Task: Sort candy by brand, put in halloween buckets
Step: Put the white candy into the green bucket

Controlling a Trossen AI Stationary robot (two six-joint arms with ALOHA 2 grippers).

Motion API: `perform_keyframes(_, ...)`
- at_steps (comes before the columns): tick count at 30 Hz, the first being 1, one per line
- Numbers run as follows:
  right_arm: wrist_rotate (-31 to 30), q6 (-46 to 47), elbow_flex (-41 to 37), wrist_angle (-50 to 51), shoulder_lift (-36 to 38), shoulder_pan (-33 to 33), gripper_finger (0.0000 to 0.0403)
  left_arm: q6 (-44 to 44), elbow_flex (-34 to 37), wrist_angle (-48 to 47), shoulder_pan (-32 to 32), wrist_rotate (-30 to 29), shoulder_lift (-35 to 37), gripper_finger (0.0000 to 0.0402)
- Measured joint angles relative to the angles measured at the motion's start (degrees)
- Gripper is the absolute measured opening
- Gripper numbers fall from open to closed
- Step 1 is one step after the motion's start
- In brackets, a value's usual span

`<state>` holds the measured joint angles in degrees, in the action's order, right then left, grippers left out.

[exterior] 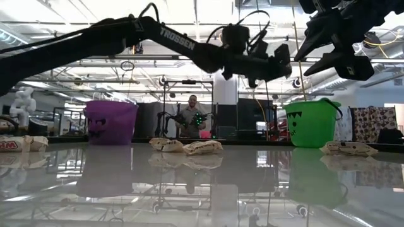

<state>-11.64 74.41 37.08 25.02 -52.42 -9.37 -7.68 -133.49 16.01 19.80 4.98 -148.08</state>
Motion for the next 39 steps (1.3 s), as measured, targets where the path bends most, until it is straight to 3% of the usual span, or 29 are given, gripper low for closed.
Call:
perform_keyframes(6, 0.0, 0.4, 0.0, -0.3, 0.0, -0.1, 0.0153, -2.4, -1.3, 4.4, 0.6, -3.2, -2.4, 0.0011)
perform_keyframes(16, -0.2, 1.1, 0.0, 0.1, 0.0, 0.0, 0.0153, -3.8, -1.5, -0.6, 0.7, -0.4, -5.4, 0.0011)
perform_keyframes(29, 0.0, 1.4, 0.0, -0.4, 0.0, 0.0, 0.0153, -2.4, -1.5, 0.7, 0.5, -3.5, -5.5, 0.0013)
perform_keyframes(39, 0.0, 1.5, 0.0, -0.4, 0.0, 0.0, 0.0153, -2.0, -1.5, -0.9, 0.5, 0.3, -5.5, 0.0074)
